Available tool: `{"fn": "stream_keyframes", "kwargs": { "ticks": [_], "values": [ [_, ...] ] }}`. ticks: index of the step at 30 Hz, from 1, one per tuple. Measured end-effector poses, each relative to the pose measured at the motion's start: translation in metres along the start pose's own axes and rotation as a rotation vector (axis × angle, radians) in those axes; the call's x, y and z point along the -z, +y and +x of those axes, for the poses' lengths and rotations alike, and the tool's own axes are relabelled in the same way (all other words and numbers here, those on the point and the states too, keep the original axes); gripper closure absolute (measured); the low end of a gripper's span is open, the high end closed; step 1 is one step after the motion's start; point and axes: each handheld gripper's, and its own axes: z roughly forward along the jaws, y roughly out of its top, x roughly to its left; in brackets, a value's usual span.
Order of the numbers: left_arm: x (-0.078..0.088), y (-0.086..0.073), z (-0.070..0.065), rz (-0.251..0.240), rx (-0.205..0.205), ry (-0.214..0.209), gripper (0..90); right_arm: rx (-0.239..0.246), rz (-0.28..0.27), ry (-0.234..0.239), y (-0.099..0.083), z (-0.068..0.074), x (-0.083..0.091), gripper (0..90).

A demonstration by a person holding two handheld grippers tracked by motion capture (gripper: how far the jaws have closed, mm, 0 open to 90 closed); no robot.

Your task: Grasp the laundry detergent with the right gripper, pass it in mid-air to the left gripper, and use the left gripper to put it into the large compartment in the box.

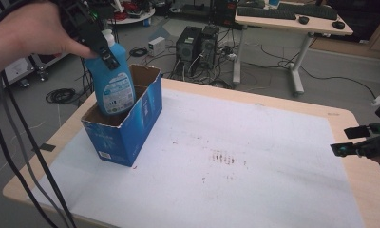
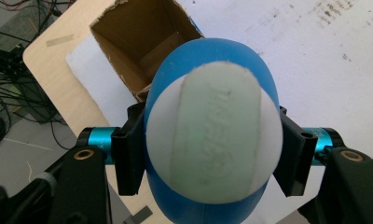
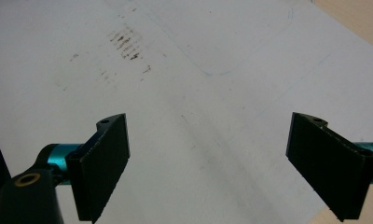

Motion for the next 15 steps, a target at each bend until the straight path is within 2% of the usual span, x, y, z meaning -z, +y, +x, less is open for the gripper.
{"fn": "stream_keyframes", "kwargs": {
  "ticks": [6, 11, 15],
  "values": [
    [-0.028, -0.008, -0.002, 0.017, -0.004, -0.001, 38.1, 0.001, -0.001, -0.002, -0.001, 0.001, 0.001, 12.9],
    [-0.052, -0.015, -0.003, 0.03, -0.01, -0.03, 38.1, 0.006, 0.005, 0.002, -0.001, 0.003, 0.0, 12.9],
    [-0.067, -0.02, -0.004, 0.038, -0.031, -0.044, 38.1, 0.008, 0.014, 0.003, -0.001, 0.004, -0.001, 12.8]
  ]
}}
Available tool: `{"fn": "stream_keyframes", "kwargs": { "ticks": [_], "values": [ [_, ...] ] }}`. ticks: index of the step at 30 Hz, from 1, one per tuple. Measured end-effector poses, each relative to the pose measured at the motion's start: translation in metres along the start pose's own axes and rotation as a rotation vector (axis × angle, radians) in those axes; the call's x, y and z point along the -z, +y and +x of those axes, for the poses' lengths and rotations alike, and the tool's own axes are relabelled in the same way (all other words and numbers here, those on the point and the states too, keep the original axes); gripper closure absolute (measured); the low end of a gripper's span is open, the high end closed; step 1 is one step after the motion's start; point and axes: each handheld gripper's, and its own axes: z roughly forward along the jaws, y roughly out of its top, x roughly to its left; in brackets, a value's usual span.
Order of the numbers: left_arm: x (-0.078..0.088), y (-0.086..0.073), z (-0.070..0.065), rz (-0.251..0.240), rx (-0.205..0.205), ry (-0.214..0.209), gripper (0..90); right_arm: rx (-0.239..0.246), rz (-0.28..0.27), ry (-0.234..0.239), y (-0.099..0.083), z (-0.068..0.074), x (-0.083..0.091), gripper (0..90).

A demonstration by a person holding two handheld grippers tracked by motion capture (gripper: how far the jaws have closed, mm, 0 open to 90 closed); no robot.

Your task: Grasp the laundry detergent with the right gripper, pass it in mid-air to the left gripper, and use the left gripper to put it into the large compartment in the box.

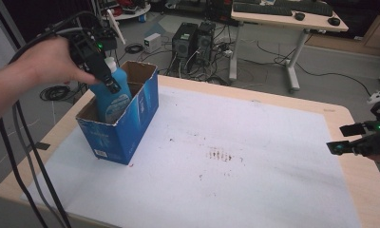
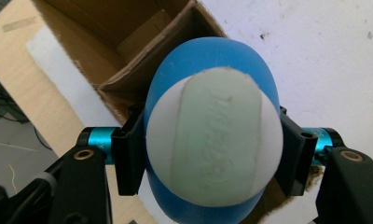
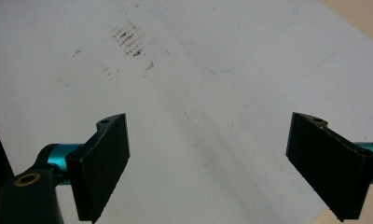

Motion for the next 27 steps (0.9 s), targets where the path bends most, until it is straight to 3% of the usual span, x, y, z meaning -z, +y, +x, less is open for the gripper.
{"fn": "stream_keyframes", "kwargs": {
  "ticks": [6, 14, 27],
  "values": [
    [-0.019, -0.006, -0.001, 0.021, -0.047, -0.017, 38.1, 0.002, 0.002, -0.003, -0.001, 0.001, 0.0, 12.9],
    [-0.043, -0.015, 0.0, 0.041, -0.066, -0.029, 38.1, 0.005, 0.007, -0.001, 0.0, 0.002, -0.002, 12.9],
    [-0.052, -0.018, 0.0, 0.035, -0.082, -0.036, 38.0, 0.005, 0.012, -0.002, 0.001, 0.003, -0.003, 12.8]
  ]
}}
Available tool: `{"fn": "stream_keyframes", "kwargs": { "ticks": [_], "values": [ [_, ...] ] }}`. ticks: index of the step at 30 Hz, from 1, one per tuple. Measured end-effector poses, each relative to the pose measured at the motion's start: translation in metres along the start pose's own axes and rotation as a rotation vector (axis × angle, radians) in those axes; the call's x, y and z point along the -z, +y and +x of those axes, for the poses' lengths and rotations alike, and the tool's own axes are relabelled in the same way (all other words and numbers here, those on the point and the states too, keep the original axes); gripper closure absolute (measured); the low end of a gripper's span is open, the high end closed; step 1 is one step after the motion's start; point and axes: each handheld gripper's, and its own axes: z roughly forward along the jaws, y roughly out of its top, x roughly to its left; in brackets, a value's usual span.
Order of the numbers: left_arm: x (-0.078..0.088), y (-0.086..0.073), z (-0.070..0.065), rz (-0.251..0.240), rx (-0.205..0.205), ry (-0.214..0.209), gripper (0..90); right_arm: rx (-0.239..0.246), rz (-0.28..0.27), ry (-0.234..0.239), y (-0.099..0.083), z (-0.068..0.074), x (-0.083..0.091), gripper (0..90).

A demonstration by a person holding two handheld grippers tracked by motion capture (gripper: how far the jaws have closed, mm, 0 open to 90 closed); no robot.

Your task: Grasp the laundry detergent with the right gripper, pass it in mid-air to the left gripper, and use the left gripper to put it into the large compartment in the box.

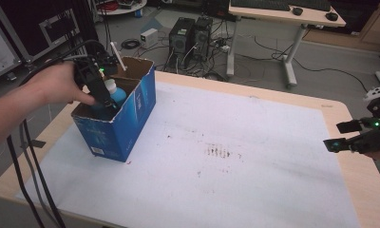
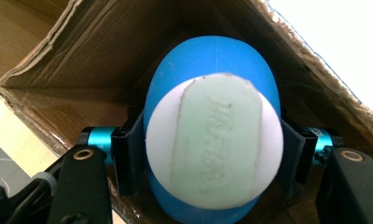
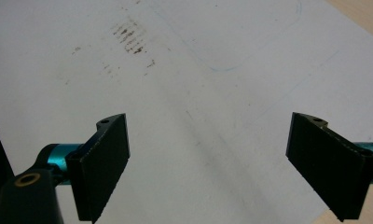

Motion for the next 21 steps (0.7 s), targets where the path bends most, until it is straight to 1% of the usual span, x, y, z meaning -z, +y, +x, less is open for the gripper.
{"fn": "stream_keyframes", "kwargs": {
  "ticks": [7, 10, 13, 21],
  "values": [
    [-0.0008, 0.0016, -0.0002, 0.004, -0.009, 0.0, 37.9, -0.004, -0.001, -0.003, -0.0009, -0.0005, 0.001, 12.9],
    [-0.0009, 0.0019, -0.0001, 0.013, -0.002, 0.0, 37.7, 0.0, -0.001, -0.003, -0.0013, -0.0008, 0.001, 12.9],
    [-0.0006, 0.0028, 0.0, 0.027, -0.008, 0.001, 37.7, 0.0, -0.001, -0.003, -0.0014, -0.0006, 0.0012, 12.9],
    [-0.0007, 0.0031, -0.0011, 0.033, -0.005, 0.005, 37.6, -0.004, -0.001, -0.002, -0.0027, -0.0012, 0.0019, 12.9]
  ]
}}
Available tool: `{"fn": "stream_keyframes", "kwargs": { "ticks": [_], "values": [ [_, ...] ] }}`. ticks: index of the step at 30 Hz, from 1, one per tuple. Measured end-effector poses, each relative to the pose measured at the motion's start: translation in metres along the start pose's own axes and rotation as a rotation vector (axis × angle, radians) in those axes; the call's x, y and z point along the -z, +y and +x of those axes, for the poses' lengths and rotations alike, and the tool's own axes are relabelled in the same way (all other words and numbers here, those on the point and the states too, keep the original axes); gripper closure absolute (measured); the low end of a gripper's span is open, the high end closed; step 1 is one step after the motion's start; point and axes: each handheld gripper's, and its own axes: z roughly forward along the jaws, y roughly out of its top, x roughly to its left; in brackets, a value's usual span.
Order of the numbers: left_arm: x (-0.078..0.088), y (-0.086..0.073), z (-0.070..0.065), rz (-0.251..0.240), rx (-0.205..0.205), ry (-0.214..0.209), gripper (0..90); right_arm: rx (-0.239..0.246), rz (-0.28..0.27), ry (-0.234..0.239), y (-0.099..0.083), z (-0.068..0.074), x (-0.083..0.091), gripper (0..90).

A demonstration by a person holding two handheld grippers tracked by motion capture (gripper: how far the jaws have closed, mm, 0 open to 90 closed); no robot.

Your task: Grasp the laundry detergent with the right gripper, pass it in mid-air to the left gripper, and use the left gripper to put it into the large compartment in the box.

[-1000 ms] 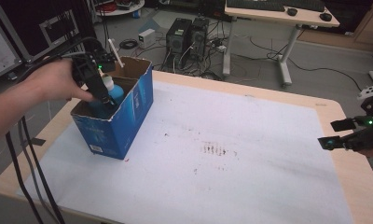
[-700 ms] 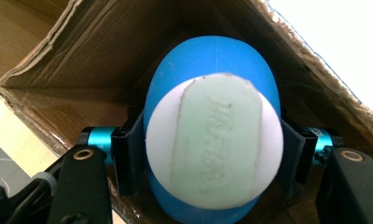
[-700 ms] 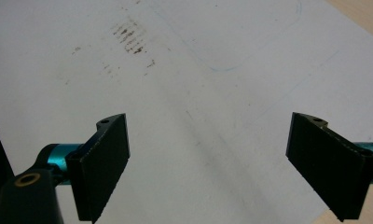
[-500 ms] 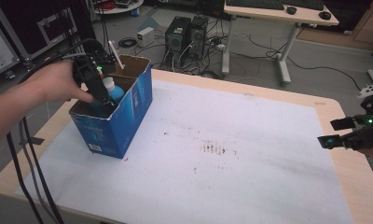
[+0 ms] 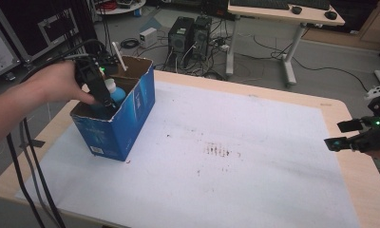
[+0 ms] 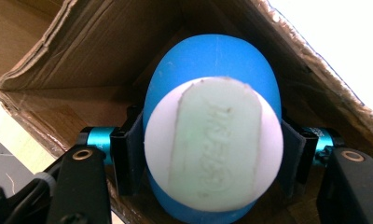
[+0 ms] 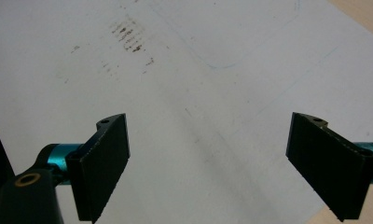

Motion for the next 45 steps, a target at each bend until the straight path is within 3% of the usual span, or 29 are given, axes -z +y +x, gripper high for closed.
{"fn": "stream_keyframes", "kwargs": {
  "ticks": [10, 33, 41, 45],
  "values": [
    [0.001, 0.0016, 0.0, 0.031, -0.014, 0.009, 37.5, -0.001, -0.002, -0.001, -0.0015, -0.0004, 0.0003, 12.9],
    [0.0033, 0.0009, 0.002, 0.041, -0.008, 0.022, 35.9, -0.001, 0.002, 0.002, -0.0029, 0.0018, 0.0002, 12.9],
    [0.0039, 0.0002, 0.0016, 0.04, -0.015, 0.014, 29.6, 0.003, -0.001, 0.003, -0.0039, 0.0042, 0.0026, 12.8],
    [0.0073, 0.0, 0.0022, 0.05, -0.022, 0.002, 21.3, 0.01, -0.002, 0.004, -0.0036, 0.0057, 0.0029, 12.8]
  ]
}}
